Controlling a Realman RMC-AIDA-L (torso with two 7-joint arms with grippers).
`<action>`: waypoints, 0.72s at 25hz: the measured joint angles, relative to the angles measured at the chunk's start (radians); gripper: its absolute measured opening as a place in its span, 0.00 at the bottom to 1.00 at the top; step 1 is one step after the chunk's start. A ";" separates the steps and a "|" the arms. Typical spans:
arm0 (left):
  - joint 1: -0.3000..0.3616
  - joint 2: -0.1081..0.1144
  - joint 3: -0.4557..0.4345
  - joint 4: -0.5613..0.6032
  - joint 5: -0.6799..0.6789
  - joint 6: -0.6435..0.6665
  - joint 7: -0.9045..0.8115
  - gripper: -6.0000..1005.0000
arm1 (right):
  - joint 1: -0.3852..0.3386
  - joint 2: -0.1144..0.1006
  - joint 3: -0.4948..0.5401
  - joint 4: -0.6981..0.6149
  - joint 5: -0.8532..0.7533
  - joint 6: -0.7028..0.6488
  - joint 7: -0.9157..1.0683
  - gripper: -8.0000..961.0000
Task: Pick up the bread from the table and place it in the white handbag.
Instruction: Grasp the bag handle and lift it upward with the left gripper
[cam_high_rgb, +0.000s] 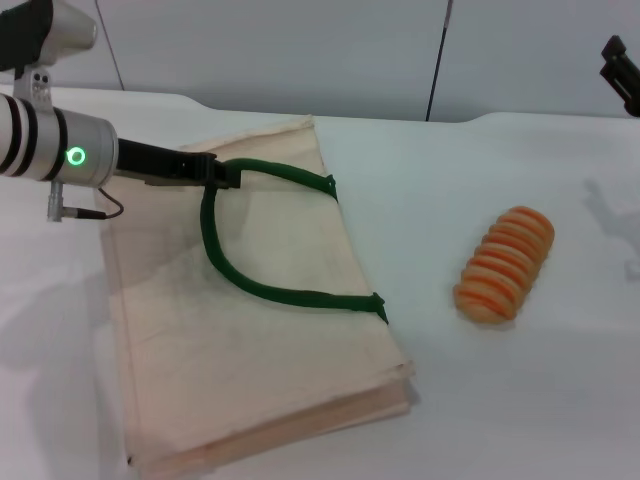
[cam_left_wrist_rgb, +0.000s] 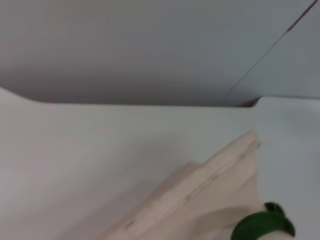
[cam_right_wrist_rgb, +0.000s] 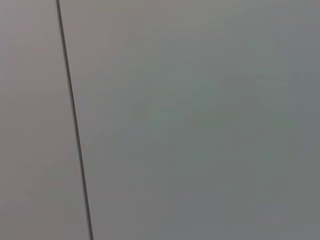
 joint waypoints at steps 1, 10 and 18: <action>0.001 0.000 0.000 0.000 -0.009 0.003 0.004 0.28 | 0.000 0.000 0.000 0.000 0.000 0.000 0.000 0.92; 0.069 0.026 0.000 -0.002 -0.344 0.211 0.257 0.15 | -0.007 0.000 0.024 0.000 -0.001 0.000 0.026 0.92; 0.133 0.068 0.000 -0.002 -0.588 0.450 0.387 0.14 | -0.006 -0.005 0.002 -0.019 -0.046 -0.027 0.161 0.92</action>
